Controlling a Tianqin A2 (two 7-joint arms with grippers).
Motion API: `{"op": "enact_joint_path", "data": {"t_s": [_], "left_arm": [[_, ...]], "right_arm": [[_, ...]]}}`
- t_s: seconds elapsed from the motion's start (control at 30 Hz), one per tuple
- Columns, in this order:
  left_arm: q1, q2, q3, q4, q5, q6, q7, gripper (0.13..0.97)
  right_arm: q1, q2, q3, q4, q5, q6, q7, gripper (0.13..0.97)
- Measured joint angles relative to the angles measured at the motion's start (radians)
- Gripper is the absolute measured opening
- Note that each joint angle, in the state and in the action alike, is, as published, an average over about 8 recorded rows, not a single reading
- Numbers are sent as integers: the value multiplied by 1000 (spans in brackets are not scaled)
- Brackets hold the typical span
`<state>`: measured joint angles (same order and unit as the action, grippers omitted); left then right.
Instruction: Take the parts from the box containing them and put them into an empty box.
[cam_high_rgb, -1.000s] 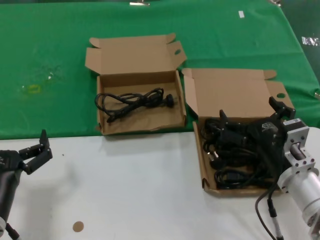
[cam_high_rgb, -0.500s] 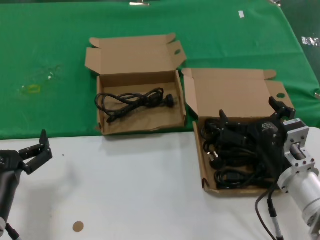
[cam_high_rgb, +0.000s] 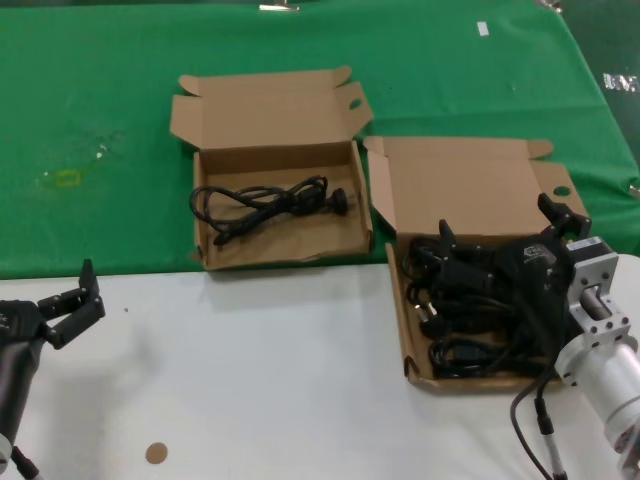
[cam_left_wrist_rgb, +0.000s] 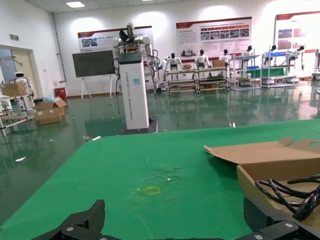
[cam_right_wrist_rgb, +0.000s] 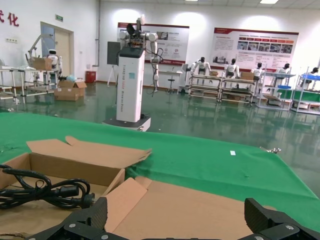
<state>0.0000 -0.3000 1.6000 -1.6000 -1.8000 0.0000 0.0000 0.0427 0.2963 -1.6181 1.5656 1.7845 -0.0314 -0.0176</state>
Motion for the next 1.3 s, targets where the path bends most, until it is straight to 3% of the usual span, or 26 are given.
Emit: {"op": "enact_joint_path", "data": {"t_s": [1.3], "left_arm": [[0,0,0,0,0,0,0,966]], "right_arm": [[0,0,0,0,0,0,0,966]]}}
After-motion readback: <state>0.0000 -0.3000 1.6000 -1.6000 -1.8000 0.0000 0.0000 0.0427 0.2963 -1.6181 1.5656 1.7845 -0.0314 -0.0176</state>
